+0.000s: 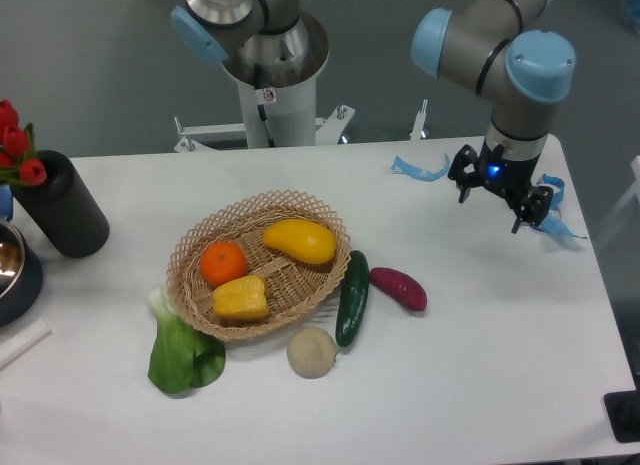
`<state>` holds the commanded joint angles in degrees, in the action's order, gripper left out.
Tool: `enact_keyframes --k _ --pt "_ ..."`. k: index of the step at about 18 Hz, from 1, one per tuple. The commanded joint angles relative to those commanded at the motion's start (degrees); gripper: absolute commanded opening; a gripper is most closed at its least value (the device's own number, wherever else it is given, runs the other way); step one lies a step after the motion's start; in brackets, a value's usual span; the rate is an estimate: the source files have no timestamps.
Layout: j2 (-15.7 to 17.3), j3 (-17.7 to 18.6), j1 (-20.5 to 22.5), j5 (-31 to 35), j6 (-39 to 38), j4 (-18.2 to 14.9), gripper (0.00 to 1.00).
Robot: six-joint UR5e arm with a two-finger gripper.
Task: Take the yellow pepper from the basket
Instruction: 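Move the gripper from beside the basket over the yellow bell pepper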
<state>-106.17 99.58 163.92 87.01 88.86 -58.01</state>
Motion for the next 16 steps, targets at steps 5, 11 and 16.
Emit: enact_keyframes --k 5,11,16 --pt "1.0 0.2 -0.4 -0.8 0.2 -0.1 1.0" --pt "3.9 3.0 -1.1 -5.4 -1.6 0.8 1.0" --pt "4.3 3.1 -6.8 -6.6 -6.5 2.6 1.0"
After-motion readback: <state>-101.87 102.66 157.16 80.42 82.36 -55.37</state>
